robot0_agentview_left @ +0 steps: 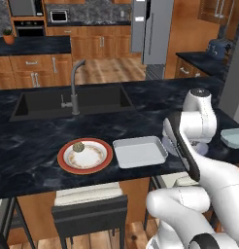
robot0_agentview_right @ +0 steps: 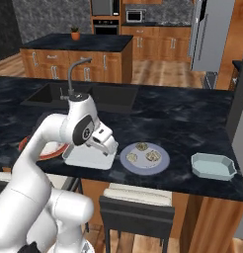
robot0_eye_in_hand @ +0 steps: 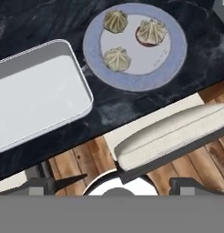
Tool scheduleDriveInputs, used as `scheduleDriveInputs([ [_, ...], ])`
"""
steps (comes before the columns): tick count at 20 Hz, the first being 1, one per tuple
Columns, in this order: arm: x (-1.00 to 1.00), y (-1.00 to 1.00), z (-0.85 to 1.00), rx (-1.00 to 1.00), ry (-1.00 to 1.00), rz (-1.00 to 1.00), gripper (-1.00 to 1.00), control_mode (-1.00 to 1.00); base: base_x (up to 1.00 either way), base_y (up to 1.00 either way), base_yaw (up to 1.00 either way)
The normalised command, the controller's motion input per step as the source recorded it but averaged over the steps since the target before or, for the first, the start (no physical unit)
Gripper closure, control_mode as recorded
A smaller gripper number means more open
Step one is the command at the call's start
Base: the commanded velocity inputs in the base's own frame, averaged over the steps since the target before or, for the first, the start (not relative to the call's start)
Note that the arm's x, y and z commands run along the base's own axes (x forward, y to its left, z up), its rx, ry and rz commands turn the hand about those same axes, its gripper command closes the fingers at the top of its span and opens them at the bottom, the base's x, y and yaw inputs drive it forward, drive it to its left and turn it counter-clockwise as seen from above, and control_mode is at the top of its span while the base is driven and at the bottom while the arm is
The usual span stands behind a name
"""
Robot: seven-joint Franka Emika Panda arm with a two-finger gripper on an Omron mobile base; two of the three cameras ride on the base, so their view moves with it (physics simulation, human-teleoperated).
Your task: Place two dumplings into each of the tupperware containers and then place the containers in the fridge.
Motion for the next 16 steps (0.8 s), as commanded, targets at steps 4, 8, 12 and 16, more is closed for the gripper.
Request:
scheduleDriveInputs([
  [4,0.13,-0.86,-0.37,0.06,-0.03,-0.16,-1.00,-1.00,0.00,0.00,0.00],
  [8,0.44,-0.74,-0.29,0.02,-0.03,-0.02,-1.00,-1.00,0.00,0.00,0.00],
  [12,0.71,-0.42,-0.28,0.02,-0.02,0.00,-1.00,-1.00,0.00,0.00,0.00],
  [16,0.73,-0.47,-0.25,0.00,0.00,0.00,-1.00,-1.00,0.00,0.00,0.00],
])
